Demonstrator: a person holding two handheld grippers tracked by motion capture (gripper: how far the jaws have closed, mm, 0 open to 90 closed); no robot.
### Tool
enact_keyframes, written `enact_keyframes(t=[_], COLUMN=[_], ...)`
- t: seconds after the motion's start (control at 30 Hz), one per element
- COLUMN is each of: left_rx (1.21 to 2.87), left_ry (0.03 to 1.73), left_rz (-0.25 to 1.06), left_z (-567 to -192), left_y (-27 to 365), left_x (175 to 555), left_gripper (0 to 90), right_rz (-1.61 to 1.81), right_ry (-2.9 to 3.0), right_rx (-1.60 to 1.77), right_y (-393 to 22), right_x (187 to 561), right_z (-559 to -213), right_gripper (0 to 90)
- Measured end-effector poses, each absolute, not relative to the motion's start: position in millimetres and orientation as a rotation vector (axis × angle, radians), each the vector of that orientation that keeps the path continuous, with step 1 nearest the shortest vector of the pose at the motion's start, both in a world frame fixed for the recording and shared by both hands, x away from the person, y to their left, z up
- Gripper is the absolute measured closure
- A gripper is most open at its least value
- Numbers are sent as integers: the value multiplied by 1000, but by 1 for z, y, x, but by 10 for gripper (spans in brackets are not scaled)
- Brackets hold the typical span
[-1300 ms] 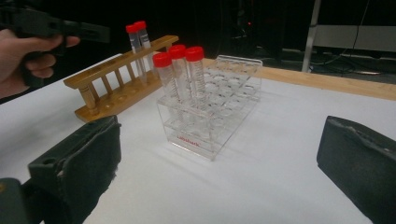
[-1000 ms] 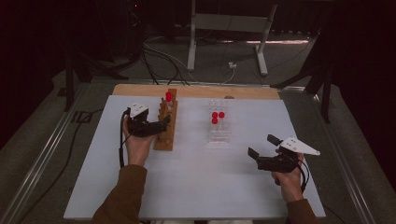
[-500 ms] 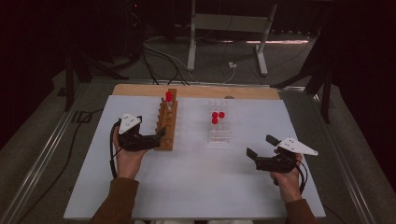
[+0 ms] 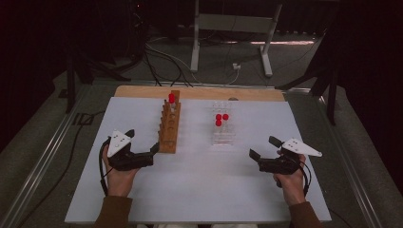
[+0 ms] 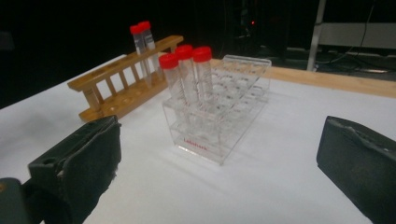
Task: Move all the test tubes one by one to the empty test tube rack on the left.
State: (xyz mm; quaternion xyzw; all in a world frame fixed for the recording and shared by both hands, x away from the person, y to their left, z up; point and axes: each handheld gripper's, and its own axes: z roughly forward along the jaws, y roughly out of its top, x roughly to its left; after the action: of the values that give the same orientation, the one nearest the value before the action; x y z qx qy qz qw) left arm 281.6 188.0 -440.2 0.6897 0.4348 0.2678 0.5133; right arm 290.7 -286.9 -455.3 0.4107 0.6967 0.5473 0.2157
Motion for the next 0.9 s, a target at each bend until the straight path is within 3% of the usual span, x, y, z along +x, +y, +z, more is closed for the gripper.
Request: enact_keyframes(t=[0.43,0.9], left_rx=[1611,1601], left_ry=[1087,1105], left_rz=[663,666], left_z=[-444,-445], left_y=[201,207], left_x=[273,271], left_gripper=[7,7], right_rz=[1513,1496], right_ry=[1911,1909], right_rx=[1105,1065], right_y=[-273,-242], right_x=[295,328], right_z=[-430,-396], right_gripper=[0,25])
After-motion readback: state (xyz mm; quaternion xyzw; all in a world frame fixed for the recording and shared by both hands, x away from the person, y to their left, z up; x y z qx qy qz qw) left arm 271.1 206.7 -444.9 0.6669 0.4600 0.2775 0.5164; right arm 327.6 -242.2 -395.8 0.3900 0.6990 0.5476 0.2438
